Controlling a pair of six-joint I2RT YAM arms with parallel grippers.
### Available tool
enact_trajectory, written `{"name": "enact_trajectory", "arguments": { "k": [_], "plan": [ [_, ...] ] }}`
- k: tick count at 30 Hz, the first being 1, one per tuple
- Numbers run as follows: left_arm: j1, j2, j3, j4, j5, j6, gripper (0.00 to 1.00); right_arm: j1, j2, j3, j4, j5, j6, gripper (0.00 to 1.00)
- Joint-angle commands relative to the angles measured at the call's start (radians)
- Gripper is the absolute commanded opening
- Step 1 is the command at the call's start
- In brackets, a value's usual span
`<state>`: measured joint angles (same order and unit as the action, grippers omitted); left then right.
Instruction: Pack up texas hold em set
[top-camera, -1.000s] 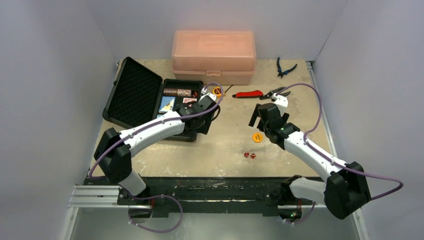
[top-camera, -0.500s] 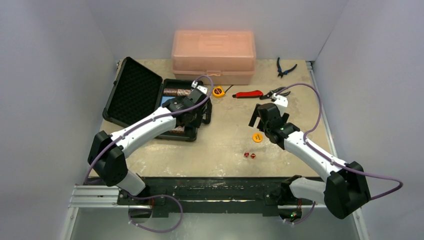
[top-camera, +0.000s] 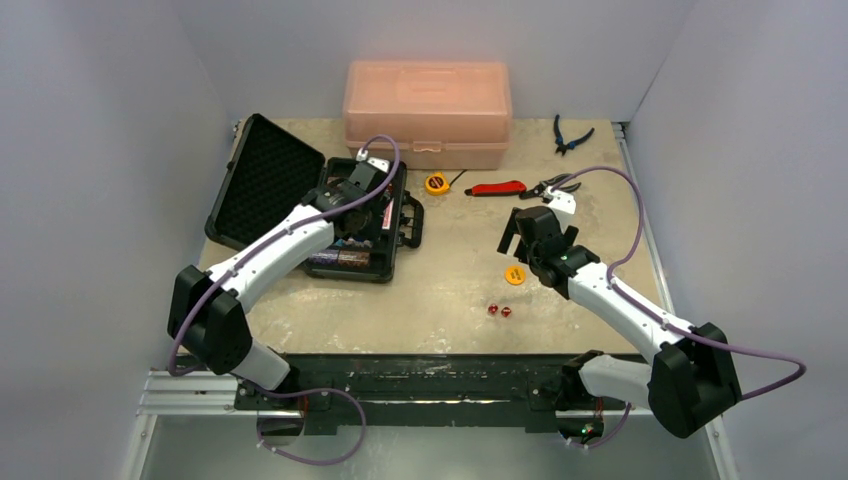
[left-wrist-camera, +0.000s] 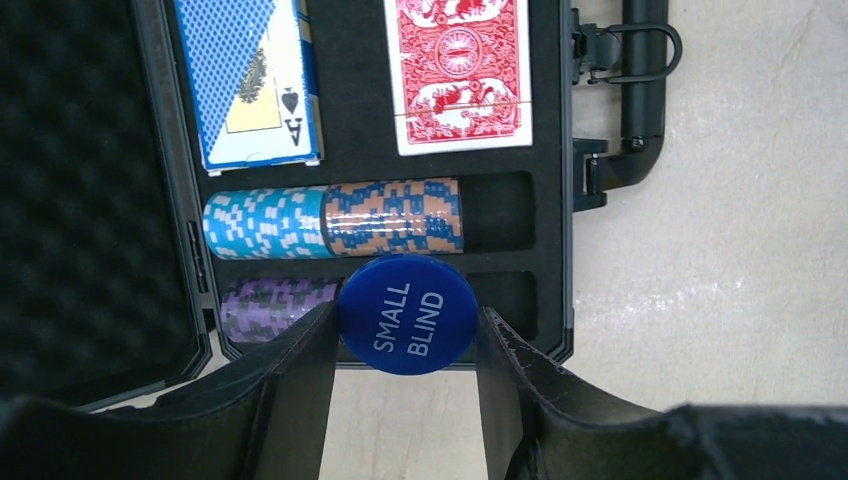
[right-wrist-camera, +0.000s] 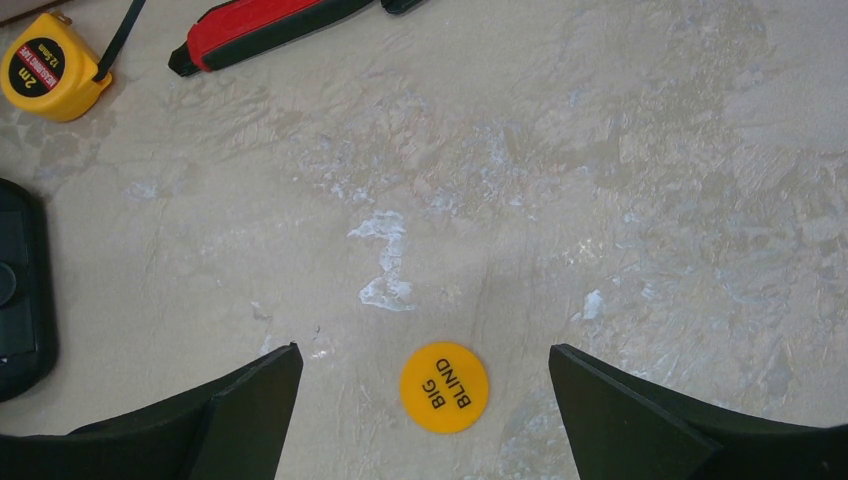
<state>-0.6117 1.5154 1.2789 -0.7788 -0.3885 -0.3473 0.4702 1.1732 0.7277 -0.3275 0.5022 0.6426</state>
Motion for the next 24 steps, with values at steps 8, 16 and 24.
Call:
{"name": "enact_trajectory", "arguments": {
  "k": [8, 16, 24],
  "plan": [
    [0.102, -0.016, 0.021, 0.035, 0.05, 0.033, 0.32, 0.0, 0.003, -0.01, 0.03, 0.01, -0.011, 0.99],
    [0.166, 0.039, 0.066, 0.035, 0.081, 0.027, 0.32, 0.0, -0.001, -0.013, 0.031, 0.01, -0.011, 0.99],
    [0.224, 0.116, 0.134, 0.034, 0.1, 0.025, 0.32, 0.0, -0.004, -0.014, 0.029, 0.01, -0.012, 0.99]
  ]
}}
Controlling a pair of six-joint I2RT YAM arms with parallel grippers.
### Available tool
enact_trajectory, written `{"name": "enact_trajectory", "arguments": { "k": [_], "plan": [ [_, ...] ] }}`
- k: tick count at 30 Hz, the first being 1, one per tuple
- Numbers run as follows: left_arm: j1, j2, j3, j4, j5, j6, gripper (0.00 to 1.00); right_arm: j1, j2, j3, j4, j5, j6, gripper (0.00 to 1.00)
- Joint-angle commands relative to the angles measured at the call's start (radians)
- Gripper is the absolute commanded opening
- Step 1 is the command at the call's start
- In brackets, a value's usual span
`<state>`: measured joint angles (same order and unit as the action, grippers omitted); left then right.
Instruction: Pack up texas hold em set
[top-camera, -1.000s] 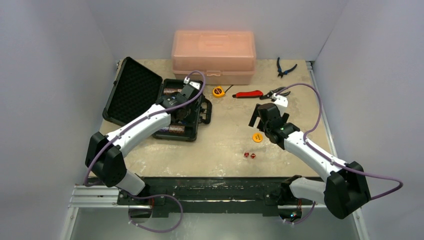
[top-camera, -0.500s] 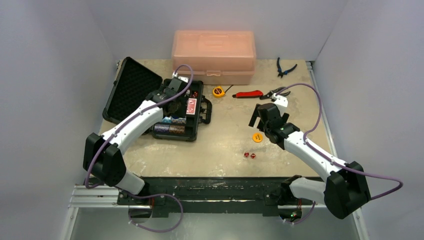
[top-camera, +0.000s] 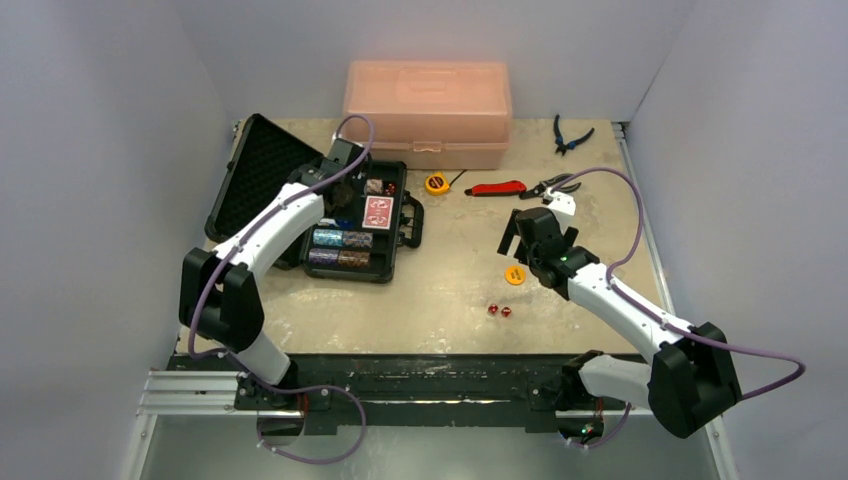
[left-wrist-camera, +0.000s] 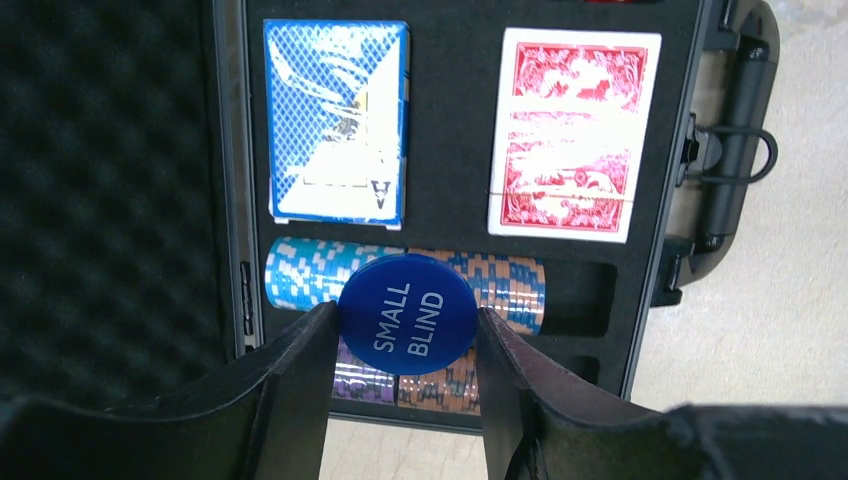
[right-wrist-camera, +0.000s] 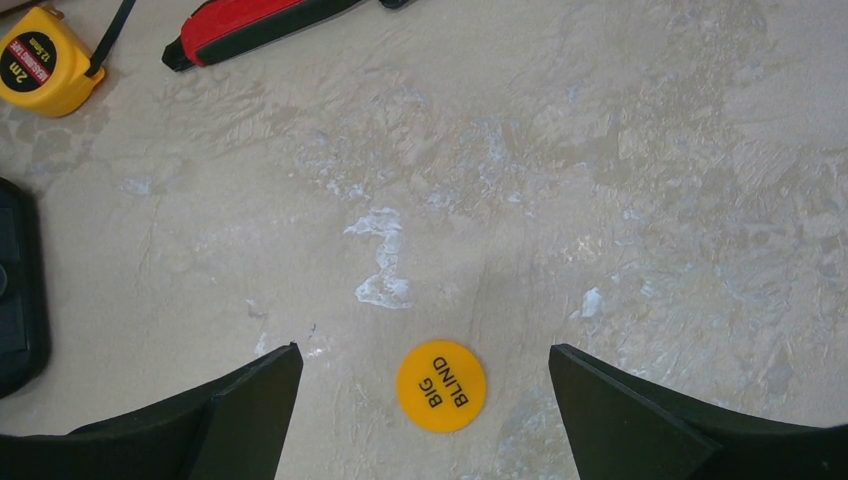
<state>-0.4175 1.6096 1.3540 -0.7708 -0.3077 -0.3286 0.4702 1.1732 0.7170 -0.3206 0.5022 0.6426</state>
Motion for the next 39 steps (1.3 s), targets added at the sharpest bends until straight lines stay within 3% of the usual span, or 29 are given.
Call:
{"name": "enact_trajectory", "arguments": {
  "k": [1, 23, 39],
  "plan": [
    [0.035, 0.028, 0.063, 0.027, 0.022, 0.006, 0.31, 0.0, -0.004, -0.002, 0.021, 0.01, -0.012, 0.99],
    [0.151, 0.241, 0.193, 0.059, 0.052, 0.002, 0.31, 0.001, -0.006, 0.004, 0.015, -0.003, -0.014, 0.99],
    [0.181, 0.286, 0.185, 0.083, 0.049, -0.011, 0.32, 0.001, -0.004, 0.003, 0.012, -0.002, -0.014, 0.99]
  ]
}}
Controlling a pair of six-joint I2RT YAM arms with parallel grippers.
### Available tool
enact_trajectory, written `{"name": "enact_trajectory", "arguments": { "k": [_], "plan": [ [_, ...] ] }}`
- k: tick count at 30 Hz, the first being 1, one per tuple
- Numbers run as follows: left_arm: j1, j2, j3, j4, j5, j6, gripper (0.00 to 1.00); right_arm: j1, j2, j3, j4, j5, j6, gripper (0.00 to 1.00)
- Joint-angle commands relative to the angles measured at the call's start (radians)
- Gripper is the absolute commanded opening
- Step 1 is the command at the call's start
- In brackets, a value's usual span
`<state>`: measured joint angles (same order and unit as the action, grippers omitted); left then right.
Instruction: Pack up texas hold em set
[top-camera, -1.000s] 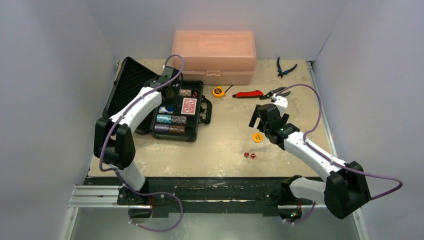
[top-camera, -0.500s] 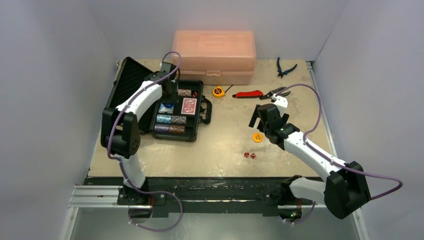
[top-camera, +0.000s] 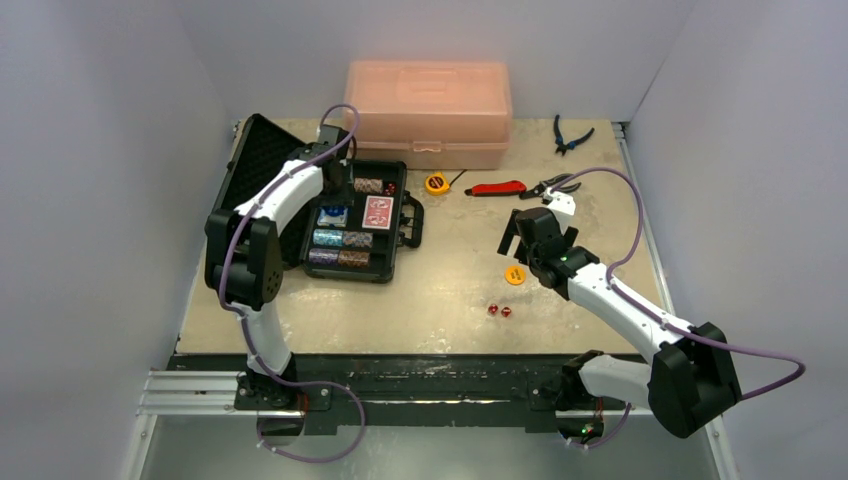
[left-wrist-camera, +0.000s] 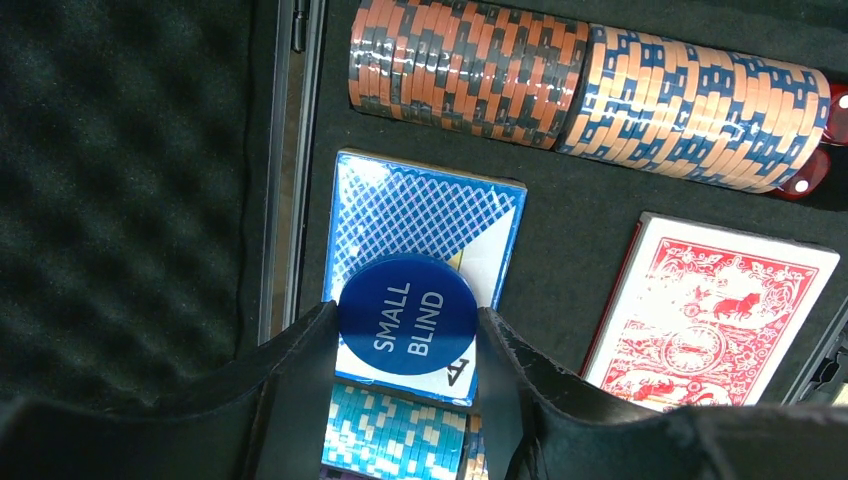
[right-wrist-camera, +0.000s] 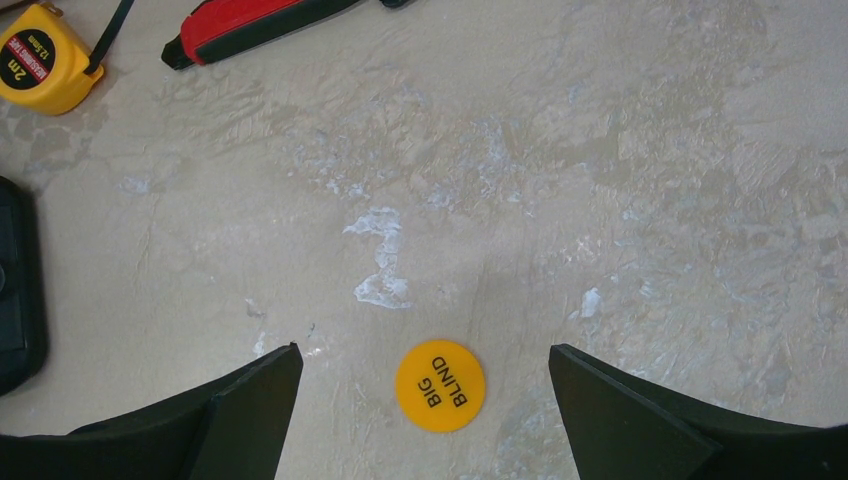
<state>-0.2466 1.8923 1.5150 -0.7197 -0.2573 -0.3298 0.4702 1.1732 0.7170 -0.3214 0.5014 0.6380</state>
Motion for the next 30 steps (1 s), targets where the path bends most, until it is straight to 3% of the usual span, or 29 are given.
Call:
{"name": "enact_trajectory", "arguments": {
  "k": [1, 11, 21, 30],
  "plan": [
    [0.01, 0.003, 0.022, 0.034, -0.002, -0.011, 0.32, 0.001, -0.004, 0.003, 0.013, -0.001, -0.009, 0.99],
    [0.01, 0.012, 0.016, 0.033, -0.011, -0.015, 0.39, 0.0, -0.006, 0.0, 0.013, 0.0, -0.009, 0.99],
    [0.01, -0.003, 0.0, 0.042, -0.038, -0.032, 0.68, 0.0, -0.01, -0.003, 0.019, -0.007, -0.011, 0.99],
    [0.01, -0.082, -0.042, 0.066, -0.063, -0.04, 0.82, 0.001, -0.027, -0.01, 0.028, -0.02, -0.019, 0.99]
  ]
}}
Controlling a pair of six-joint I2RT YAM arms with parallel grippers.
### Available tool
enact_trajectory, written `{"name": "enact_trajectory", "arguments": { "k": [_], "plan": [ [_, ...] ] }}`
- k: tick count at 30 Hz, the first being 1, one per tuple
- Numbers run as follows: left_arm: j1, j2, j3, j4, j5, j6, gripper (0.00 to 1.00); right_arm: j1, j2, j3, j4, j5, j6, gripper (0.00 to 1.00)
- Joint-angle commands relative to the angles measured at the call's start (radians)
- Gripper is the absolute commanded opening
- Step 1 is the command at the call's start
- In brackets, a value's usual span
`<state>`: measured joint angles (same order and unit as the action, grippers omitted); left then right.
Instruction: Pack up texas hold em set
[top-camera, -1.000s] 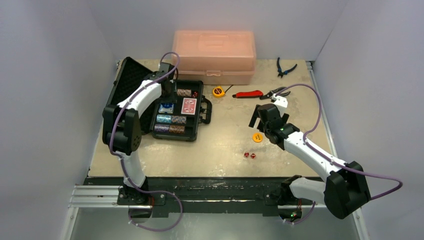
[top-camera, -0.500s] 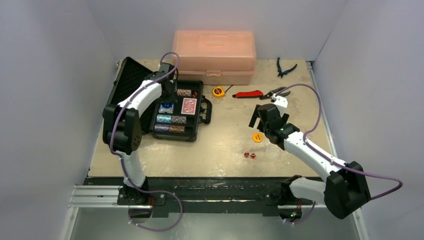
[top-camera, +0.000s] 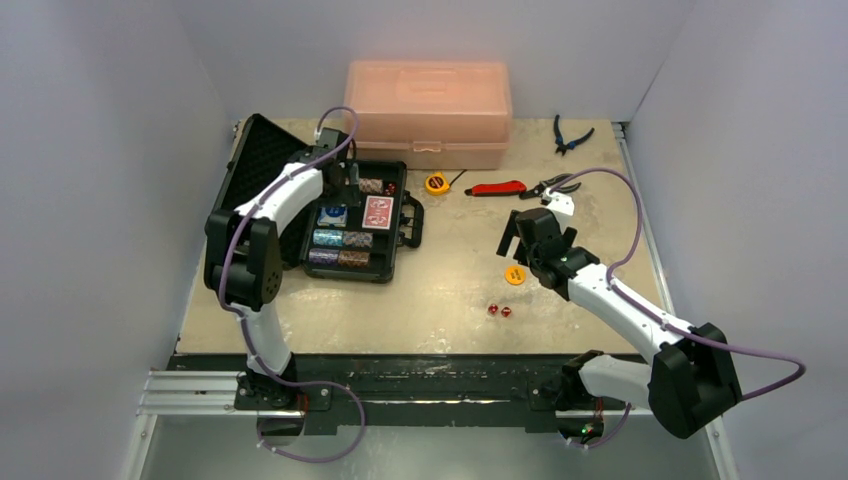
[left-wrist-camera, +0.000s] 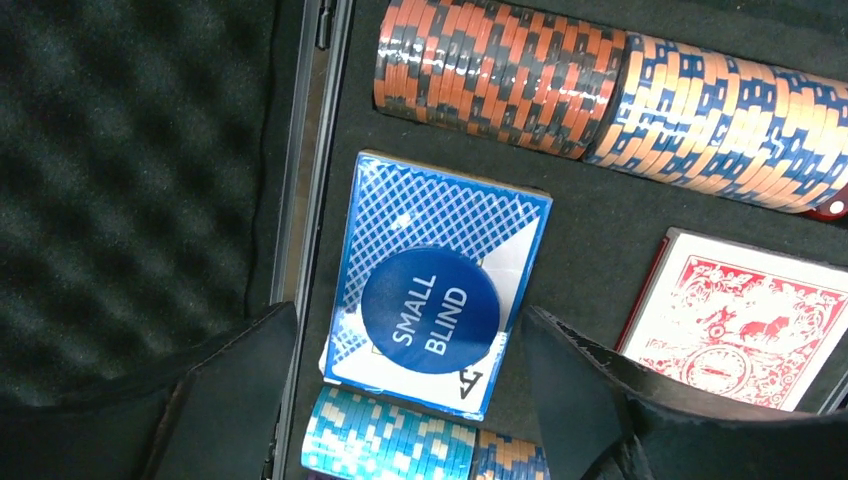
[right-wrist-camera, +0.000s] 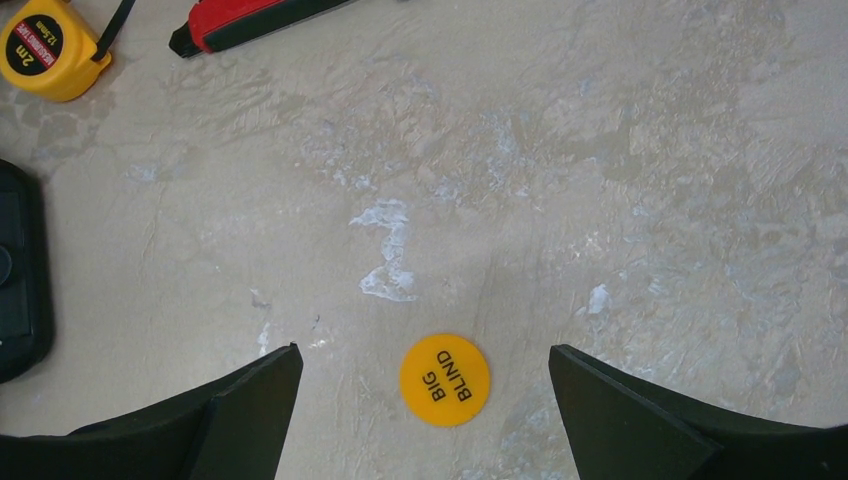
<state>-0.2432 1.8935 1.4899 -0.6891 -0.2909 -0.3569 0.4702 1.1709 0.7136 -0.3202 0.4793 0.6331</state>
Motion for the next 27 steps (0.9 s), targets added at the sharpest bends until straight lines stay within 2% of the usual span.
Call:
{"name": "enact_trajectory", "arguments": {
  "k": [1, 12, 27],
  "plan": [
    [0.007, -0.096, -0.022, 0.038, -0.032, -0.013, 0.84, 0.0, -0.026, -0.007, 0.027, 0.002, -0.014, 0.99],
    [0.007, -0.304, -0.112, 0.019, -0.035, -0.038, 1.0, 0.001, -0.063, -0.018, 0.047, -0.058, -0.027, 0.99],
    [0.007, -0.651, -0.206, -0.058, 0.11, -0.018, 1.0, 0.0, -0.076, 0.001, -0.002, -0.064, 0.003, 0.99]
  ]
}}
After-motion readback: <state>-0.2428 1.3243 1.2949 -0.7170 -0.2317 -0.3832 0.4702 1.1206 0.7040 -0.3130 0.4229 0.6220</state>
